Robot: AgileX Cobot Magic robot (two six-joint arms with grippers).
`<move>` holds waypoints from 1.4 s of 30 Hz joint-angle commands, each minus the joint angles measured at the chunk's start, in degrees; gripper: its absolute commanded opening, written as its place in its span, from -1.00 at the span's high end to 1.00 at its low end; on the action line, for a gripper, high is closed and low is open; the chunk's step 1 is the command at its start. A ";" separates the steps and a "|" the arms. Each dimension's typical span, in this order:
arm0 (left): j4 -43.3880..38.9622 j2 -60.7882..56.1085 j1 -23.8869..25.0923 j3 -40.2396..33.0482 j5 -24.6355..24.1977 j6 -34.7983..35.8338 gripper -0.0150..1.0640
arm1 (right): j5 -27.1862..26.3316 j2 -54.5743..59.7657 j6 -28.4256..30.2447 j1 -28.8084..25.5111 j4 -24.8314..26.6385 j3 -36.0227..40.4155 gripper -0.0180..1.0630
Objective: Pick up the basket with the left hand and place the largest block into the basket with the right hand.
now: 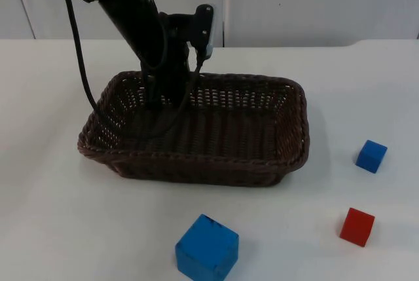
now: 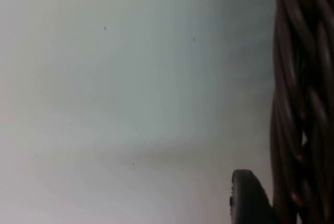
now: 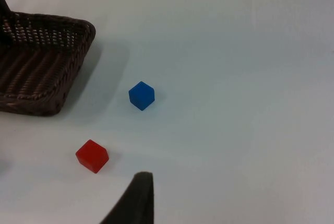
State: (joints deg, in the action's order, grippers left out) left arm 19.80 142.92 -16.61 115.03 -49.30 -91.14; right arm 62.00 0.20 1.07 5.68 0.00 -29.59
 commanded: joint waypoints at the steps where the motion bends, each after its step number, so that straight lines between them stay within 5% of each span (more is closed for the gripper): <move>1: 0.93 -0.02 -0.23 0.23 -1.30 0.42 0.98 | -0.14 -0.20 0.25 0.10 0.00 0.00 -0.98; 12: 0.08 -3.01 -0.23 0.23 -2.11 5.12 0.98 | -0.14 -0.20 0.25 0.10 0.00 0.00 -0.98; 30: -2.35 -11.45 -0.23 0.23 -13.87 16.14 0.98 | -0.14 -0.20 0.25 0.10 0.00 0.00 -0.98; 42: -2.48 -15.88 0.02 0.23 -19.06 32.47 0.98 | -0.14 -0.20 0.25 0.10 0.00 0.00 -0.98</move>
State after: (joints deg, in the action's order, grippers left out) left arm 16.13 128.27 -16.61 115.03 -67.29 -61.16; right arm 62.00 0.20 1.07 5.68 0.00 -29.59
